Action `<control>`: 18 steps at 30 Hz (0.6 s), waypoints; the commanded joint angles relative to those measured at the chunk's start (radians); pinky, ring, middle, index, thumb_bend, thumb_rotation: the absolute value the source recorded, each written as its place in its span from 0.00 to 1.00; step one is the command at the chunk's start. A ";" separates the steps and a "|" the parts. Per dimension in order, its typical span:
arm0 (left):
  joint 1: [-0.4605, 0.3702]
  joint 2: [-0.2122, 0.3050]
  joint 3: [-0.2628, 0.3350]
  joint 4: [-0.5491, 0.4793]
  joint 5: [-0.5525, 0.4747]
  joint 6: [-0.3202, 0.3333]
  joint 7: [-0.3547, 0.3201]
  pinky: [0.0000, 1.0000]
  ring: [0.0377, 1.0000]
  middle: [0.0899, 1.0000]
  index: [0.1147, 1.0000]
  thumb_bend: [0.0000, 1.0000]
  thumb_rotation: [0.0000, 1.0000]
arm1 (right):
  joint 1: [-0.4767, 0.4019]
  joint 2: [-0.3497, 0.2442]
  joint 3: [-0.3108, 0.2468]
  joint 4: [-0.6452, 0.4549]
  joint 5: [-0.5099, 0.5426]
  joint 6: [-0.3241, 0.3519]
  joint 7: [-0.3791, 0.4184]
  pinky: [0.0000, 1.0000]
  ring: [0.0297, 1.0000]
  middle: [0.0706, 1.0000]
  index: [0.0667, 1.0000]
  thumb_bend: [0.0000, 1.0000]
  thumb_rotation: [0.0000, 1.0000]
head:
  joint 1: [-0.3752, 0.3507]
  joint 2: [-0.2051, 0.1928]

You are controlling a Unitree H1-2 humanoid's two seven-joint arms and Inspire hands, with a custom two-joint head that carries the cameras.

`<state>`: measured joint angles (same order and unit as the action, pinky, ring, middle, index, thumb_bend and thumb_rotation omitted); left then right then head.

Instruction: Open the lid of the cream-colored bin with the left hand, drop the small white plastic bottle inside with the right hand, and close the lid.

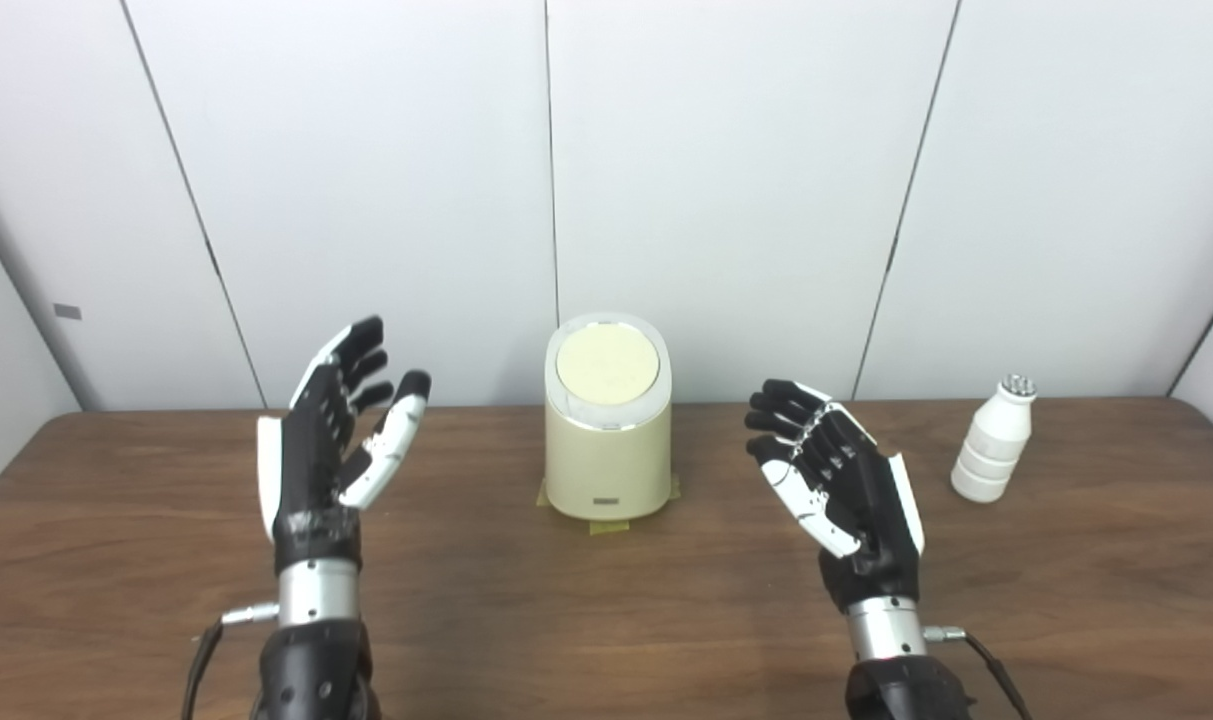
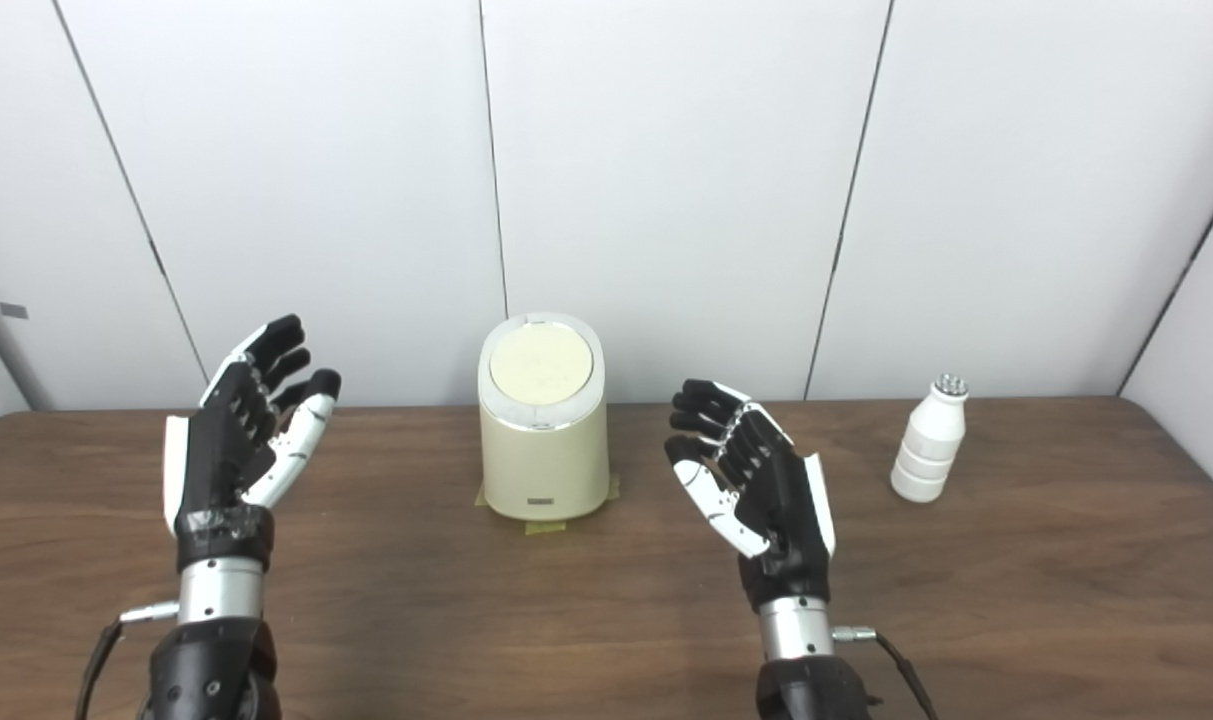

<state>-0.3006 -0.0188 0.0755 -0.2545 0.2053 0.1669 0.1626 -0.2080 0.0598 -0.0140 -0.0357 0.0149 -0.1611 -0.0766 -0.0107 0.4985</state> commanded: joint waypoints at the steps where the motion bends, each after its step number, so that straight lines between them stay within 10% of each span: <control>1: -0.086 0.015 -0.013 -0.028 0.032 0.028 -0.006 0.88 0.92 0.92 0.89 0.62 0.41 | -0.031 0.001 0.001 -0.030 0.009 -0.020 0.010 0.59 0.67 0.67 0.65 0.27 0.30 | 0.000 0.001; 18: -0.382 0.051 -0.147 0.127 0.217 0.256 -0.022 0.84 0.96 1.00 1.00 0.91 0.42 | -0.032 0.001 -0.003 -0.030 0.004 -0.021 0.004 0.60 0.68 0.67 0.66 0.27 0.29 | -0.007 0.004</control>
<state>-0.6111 0.0186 -0.0577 -0.1277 0.3811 0.4188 0.1420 -0.2080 0.0585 -0.0156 -0.0339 0.0145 -0.1621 -0.0768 -0.0169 0.5016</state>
